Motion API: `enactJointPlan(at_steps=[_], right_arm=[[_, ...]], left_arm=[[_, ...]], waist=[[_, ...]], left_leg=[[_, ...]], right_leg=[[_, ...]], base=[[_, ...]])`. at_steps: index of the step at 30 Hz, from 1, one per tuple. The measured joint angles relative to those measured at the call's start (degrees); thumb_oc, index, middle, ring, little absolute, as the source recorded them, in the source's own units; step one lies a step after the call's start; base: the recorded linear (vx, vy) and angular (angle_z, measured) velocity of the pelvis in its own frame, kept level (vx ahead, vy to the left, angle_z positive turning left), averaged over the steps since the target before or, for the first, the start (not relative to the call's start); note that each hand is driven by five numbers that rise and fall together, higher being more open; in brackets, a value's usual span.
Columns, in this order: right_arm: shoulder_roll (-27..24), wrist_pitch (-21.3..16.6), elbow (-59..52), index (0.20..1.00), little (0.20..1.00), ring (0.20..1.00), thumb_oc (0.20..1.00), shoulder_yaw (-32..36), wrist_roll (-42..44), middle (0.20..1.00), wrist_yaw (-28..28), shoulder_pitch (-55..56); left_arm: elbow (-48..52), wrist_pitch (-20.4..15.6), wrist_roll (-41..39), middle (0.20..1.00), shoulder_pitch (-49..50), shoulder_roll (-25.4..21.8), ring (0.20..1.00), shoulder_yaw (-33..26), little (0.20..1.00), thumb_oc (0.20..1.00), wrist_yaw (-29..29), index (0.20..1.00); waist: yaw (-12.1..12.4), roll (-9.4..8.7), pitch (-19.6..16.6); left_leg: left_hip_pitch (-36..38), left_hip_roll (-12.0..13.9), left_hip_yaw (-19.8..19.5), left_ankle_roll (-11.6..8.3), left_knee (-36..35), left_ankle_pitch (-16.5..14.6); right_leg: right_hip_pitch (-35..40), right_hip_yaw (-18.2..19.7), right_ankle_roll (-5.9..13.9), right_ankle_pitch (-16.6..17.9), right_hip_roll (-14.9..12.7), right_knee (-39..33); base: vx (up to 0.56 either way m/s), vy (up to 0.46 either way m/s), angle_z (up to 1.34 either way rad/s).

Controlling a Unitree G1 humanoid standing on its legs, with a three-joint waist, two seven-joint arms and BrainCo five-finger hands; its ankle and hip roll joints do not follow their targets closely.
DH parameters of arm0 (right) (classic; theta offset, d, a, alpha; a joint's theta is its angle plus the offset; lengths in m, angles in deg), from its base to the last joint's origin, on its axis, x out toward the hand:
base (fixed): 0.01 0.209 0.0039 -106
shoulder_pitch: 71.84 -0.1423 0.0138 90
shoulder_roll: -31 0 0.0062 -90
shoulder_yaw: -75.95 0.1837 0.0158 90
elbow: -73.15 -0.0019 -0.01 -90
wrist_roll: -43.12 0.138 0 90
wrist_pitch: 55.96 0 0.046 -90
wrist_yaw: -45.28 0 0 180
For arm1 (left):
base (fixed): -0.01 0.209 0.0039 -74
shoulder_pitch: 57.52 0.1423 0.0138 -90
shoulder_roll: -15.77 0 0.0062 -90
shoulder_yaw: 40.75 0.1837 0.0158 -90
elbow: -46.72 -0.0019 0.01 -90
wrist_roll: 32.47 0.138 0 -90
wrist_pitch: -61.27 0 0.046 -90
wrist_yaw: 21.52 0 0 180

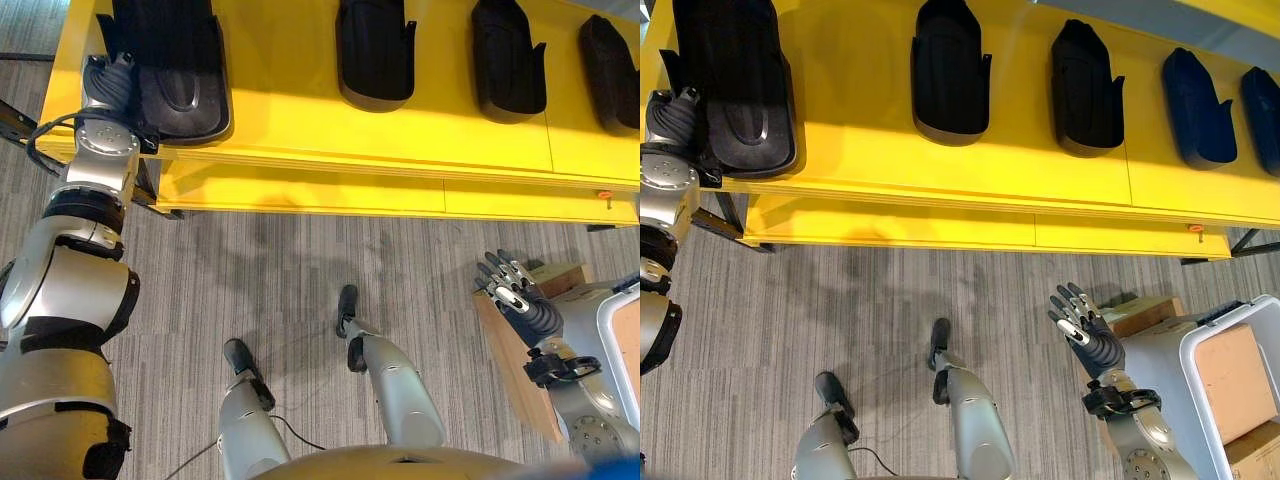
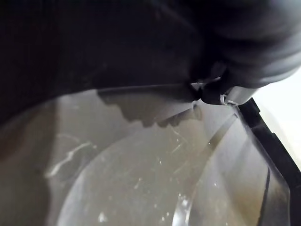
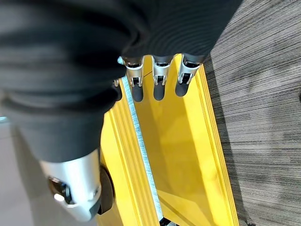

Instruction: Move parts from the plastic box to the shelf.

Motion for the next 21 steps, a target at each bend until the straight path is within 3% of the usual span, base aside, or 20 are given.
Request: enactJointPlan(at_steps=[21], right_arm=[[-0.11, 0.45, -0.53, 1.0, 1.0, 1.0, 1.0, 1.86, 1.81, 1.0, -0.11, 0.02]], left_arm=[[-2.23, 0.03, -0.9, 0.2, -1.75, -0.01, 0.2, -0.2, 0.2, 0.2, 0.22, 0.2]], waist=[[0.1, 1.6, -0.75]], left_leg=[[-2.18, -0.48, 2.0, 0.14, -0.16, -0.22]], right_leg=[[-3.38, 1.94, -0.05, 1.46, 0.0, -1.27]], base=[[0.03, 0.014, -0.04]])
